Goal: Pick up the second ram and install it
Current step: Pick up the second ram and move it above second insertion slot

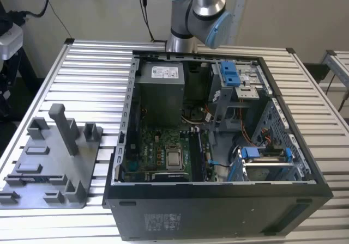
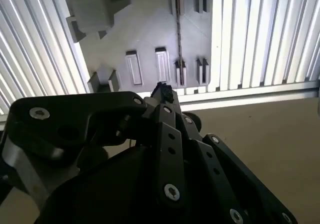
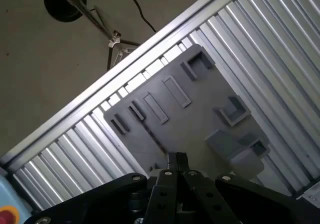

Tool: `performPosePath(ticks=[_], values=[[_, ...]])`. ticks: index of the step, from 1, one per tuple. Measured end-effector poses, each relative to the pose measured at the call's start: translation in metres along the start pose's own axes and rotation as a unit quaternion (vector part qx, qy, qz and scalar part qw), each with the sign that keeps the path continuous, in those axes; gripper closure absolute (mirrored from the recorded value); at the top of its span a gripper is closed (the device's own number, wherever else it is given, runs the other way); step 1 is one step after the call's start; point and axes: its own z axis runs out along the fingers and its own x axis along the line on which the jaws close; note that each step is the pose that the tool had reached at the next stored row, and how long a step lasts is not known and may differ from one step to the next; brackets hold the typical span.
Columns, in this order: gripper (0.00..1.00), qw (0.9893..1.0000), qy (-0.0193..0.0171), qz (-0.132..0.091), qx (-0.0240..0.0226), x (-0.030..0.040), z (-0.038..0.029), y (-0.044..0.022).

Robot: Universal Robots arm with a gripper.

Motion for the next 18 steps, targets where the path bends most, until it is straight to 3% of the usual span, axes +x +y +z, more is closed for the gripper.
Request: performPosePath(ticks=[3,9,15,18], values=[[0.89,0.9996,0.0009,-0.028,0.0006,0.0000,0.0004,0.0000],[0.89,0.9977,0.0010,-0.068,0.0031,0.0001,0.0013,0.0000],[0.89,0.9943,-0.0008,-0.106,0.0082,0.0004,0.0025,0.0000],[0.89,0.9916,-0.0012,-0.129,0.0099,0.0004,0.0045,-0.0001]])
